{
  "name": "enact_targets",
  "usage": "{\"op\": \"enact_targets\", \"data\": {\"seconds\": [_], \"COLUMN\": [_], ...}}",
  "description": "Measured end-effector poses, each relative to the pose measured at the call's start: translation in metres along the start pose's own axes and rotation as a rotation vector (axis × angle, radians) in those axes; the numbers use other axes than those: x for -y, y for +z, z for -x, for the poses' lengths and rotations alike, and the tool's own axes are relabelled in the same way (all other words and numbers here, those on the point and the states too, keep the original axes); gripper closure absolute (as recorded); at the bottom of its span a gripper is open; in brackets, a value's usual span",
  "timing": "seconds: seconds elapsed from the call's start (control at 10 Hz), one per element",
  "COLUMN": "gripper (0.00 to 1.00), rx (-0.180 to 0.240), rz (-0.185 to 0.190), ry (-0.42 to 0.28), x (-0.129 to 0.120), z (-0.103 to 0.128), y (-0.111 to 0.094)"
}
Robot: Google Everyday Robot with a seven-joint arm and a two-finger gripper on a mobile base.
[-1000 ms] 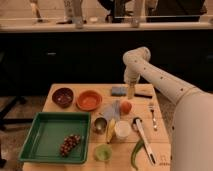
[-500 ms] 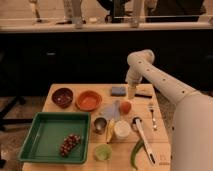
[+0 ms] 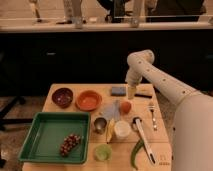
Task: Place sponge in paper cup
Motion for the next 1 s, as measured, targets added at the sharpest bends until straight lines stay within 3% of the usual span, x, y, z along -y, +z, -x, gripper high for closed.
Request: {"op": "enact_targets", "data": {"seconds": [0.3, 0.7, 1.0], "gripper": [0.20, 0.20, 0.20], "rx": [-0.003, 0.013, 0.020], "rz": [-0.036, -0.055, -0.057], "ry": [0.060, 0.082, 0.093], "x": [-0.003, 0.000, 0.008], "z": [-0.029, -0.032, -0.036], "y": [-0.005, 0.004, 0.023]}}
